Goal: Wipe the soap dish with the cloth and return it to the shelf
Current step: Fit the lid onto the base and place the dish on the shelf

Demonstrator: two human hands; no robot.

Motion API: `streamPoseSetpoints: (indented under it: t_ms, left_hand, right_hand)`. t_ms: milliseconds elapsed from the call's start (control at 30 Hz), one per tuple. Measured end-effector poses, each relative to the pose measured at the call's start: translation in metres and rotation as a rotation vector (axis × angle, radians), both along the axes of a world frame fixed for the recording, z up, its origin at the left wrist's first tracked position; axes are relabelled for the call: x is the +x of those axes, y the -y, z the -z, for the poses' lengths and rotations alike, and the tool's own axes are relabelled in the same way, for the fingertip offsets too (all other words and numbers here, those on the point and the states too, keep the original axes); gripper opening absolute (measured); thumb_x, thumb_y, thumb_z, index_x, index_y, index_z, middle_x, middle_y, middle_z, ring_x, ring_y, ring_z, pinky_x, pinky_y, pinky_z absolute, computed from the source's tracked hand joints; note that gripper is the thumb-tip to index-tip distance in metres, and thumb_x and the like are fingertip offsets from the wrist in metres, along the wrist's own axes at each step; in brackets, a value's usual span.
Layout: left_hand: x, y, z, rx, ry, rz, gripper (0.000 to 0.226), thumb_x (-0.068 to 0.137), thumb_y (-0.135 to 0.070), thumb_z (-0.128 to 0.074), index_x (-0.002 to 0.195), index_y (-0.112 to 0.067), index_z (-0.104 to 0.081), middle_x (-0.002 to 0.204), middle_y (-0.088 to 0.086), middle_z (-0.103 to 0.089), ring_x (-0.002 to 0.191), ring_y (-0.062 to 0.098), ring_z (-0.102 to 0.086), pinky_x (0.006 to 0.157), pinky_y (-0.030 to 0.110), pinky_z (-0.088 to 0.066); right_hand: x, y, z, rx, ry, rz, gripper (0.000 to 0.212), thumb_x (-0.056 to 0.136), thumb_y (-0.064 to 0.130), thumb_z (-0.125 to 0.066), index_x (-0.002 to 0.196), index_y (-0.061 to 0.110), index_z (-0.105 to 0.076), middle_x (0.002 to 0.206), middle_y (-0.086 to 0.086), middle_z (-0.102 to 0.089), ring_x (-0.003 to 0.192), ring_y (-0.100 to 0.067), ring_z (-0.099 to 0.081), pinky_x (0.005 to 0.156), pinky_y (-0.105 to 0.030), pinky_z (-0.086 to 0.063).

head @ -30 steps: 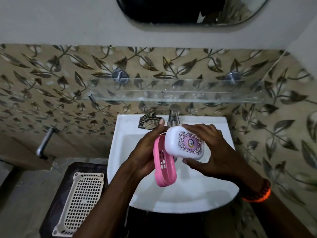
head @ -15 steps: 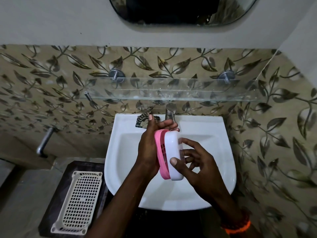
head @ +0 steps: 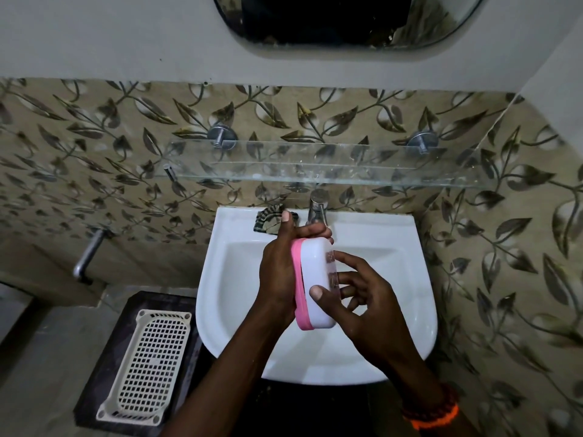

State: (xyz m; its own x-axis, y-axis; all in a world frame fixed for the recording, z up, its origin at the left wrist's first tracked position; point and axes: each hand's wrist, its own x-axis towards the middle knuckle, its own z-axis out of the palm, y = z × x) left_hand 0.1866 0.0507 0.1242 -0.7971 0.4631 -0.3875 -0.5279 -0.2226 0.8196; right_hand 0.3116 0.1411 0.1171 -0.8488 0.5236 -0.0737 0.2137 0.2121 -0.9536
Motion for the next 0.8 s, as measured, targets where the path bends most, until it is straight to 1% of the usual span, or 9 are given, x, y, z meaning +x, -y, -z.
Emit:
streamPoseSetpoints:
  t_ms: [167, 233, 333, 433, 533, 600, 667, 733, 800]
  left_hand:
    - [0.0, -0.001, 0.002, -0.061, -0.035, -0.014, 0.076, 0.074, -0.085, -0.063, 0.094, -0.015, -0.083, 0.106, 0.014, -0.081, 0.104, 0.047, -0.072, 0.102, 0.071, -0.05]
    - [0.0, -0.001, 0.002, -0.055, -0.02, -0.005, 0.073, 0.075, -0.082, -0.066, 0.094, -0.013, -0.083, 0.107, 0.016, -0.081, 0.101, 0.042, -0.074, 0.105, 0.069, -0.049]
    - [0.0, 0.0, 0.002, -0.038, -0.007, 0.005, 0.068, 0.08, -0.074, -0.065, 0.097, -0.01, -0.082, 0.11, 0.018, -0.08, 0.106, 0.038, -0.075, 0.108, 0.063, -0.049]
    - [0.0, -0.001, 0.003, -0.058, -0.016, -0.022, 0.062, 0.083, -0.069, -0.064, 0.094, -0.011, -0.083, 0.108, 0.017, -0.081, 0.104, 0.038, -0.076, 0.105, 0.06, -0.053]
    - [0.002, 0.0, 0.004, -0.072, -0.023, -0.061, 0.043, 0.091, -0.051, -0.062, 0.091, -0.012, -0.083, 0.108, 0.015, -0.081, 0.109, 0.039, -0.073, 0.107, 0.062, -0.051]
    - [0.003, 0.001, 0.001, -0.09, -0.045, -0.062, 0.035, 0.09, -0.041, -0.062, 0.089, -0.013, -0.083, 0.109, 0.012, -0.08, 0.111, 0.04, -0.072, 0.107, 0.065, -0.049]
    - [0.003, -0.001, -0.003, -0.11, -0.087, -0.077, 0.035, 0.088, -0.042, -0.061, 0.087, -0.015, -0.083, 0.105, 0.009, -0.081, 0.103, 0.036, -0.075, 0.105, 0.063, -0.052]
    - [0.002, -0.003, -0.008, -0.109, -0.161, -0.117, 0.039, 0.086, -0.047, -0.061, 0.085, -0.014, -0.081, 0.099, 0.008, -0.082, 0.096, 0.034, -0.076, 0.097, 0.058, -0.058]
    - [0.001, -0.006, -0.016, -0.04, -0.213, -0.164, 0.044, 0.089, -0.049, -0.062, 0.086, -0.008, -0.078, 0.093, 0.011, -0.081, 0.085, 0.032, -0.077, 0.079, 0.045, -0.064]
  right_hand:
    - [0.0, 0.006, -0.002, 0.017, -0.007, 0.003, 0.071, 0.065, 0.069, -0.078, 0.128, 0.044, -0.058, 0.1, 0.012, -0.077, 0.085, -0.015, -0.073, 0.07, -0.043, -0.059]
    - [-0.001, 0.007, -0.002, 0.027, -0.012, 0.001, 0.072, 0.065, 0.069, -0.078, 0.13, 0.044, -0.059, 0.1, 0.013, -0.077, 0.086, -0.015, -0.073, 0.07, -0.043, -0.059]
    - [-0.001, 0.008, -0.003, 0.039, -0.018, -0.002, 0.076, 0.065, 0.07, -0.077, 0.134, 0.042, -0.06, 0.099, 0.017, -0.076, 0.087, -0.013, -0.072, 0.069, -0.042, -0.058]
    - [-0.003, 0.01, -0.003, 0.078, -0.028, -0.006, 0.066, 0.066, 0.069, -0.077, 0.128, 0.059, -0.056, 0.099, 0.024, -0.074, 0.084, -0.012, -0.072, 0.065, -0.04, -0.057]
    - [-0.005, 0.011, -0.006, 0.095, -0.027, -0.013, 0.058, 0.065, 0.069, -0.078, 0.117, 0.072, -0.052, 0.097, 0.029, -0.074, 0.083, -0.009, -0.073, 0.063, -0.04, -0.057]
    - [-0.007, 0.01, -0.006, 0.08, -0.023, -0.026, 0.063, 0.064, 0.071, -0.078, 0.122, 0.067, -0.055, 0.097, 0.026, -0.075, 0.083, -0.01, -0.073, 0.064, -0.041, -0.057]
    - [-0.011, 0.006, -0.006, 0.052, -0.016, -0.041, 0.076, 0.062, 0.071, -0.079, 0.133, 0.053, -0.058, 0.099, 0.019, -0.076, 0.085, -0.011, -0.072, 0.067, -0.044, -0.058]
    - [-0.014, 0.002, -0.01, 0.063, -0.008, -0.072, 0.086, 0.063, 0.072, -0.078, 0.141, 0.046, -0.055, 0.106, 0.018, -0.075, 0.092, -0.009, -0.071, 0.07, -0.037, -0.059]
    - [-0.016, -0.001, -0.018, 0.131, -0.027, -0.124, 0.09, 0.065, 0.07, -0.078, 0.147, 0.048, -0.047, 0.119, 0.025, -0.067, 0.105, -0.001, -0.066, 0.076, -0.02, -0.055]
